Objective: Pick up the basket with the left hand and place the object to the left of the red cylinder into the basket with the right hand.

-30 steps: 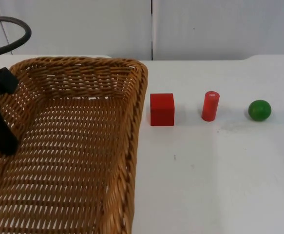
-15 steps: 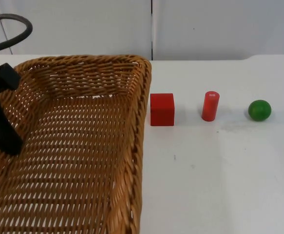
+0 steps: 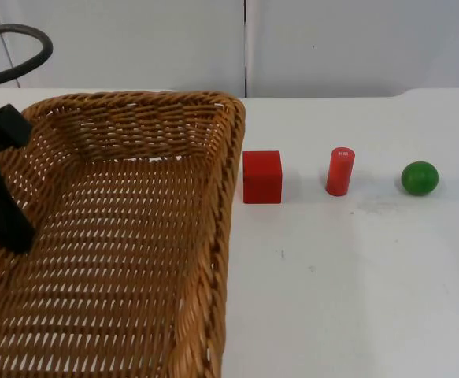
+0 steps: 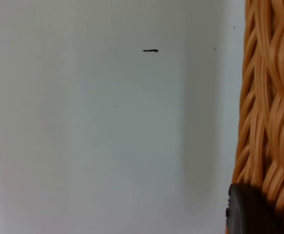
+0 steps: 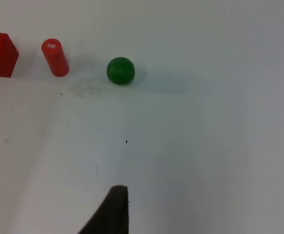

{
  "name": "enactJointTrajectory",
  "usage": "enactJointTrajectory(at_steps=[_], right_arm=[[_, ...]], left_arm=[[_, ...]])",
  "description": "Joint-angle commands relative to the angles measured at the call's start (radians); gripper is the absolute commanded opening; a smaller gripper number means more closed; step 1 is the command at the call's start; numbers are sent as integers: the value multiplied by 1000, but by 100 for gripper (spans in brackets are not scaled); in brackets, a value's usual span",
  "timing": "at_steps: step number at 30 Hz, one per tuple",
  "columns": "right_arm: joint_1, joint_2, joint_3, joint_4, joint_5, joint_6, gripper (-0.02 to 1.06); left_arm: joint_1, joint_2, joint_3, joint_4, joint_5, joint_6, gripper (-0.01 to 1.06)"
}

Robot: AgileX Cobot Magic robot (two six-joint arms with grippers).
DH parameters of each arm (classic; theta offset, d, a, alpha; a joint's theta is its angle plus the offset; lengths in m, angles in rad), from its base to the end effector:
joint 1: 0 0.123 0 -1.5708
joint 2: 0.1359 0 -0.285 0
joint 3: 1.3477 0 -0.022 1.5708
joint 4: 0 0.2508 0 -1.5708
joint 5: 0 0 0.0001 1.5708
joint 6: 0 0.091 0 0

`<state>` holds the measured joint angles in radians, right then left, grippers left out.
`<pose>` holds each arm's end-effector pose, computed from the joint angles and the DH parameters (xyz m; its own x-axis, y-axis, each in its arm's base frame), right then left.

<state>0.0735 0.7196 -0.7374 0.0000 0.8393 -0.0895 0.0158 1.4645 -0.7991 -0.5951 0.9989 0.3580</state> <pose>0.1273 0.0094 0.3253 -0.6590 -0.1382 -0.7393 -0.1329 0.9889 -0.0664 0.2377 -0.0392 0.2093 -0.9963 -0.0097 -0.0856 0.0317 0.8825 -0.4692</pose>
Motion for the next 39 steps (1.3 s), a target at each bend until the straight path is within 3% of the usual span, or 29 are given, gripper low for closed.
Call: enactJointTrajectory(at_steps=[1,13,24,31,39], right_arm=[[-6,-2,2,11,-18,-6,105],[-6,16,-14,13,-125,-8,105],[-6,279,-242,32,-94,-33,105],[-6,497,-397,39,-51,-121,105],[3,716,-537,192,-43,-352,105]], left_arm=[[-5,-11,-3,2,12,1,0],[-5,-11,-3,-19,6,4,0],[-5,-11,-3,-19,1,7,0],[-5,-11,-3,-19,-2,10,0],[-5,-11,-3,-19,-2,10,0]])
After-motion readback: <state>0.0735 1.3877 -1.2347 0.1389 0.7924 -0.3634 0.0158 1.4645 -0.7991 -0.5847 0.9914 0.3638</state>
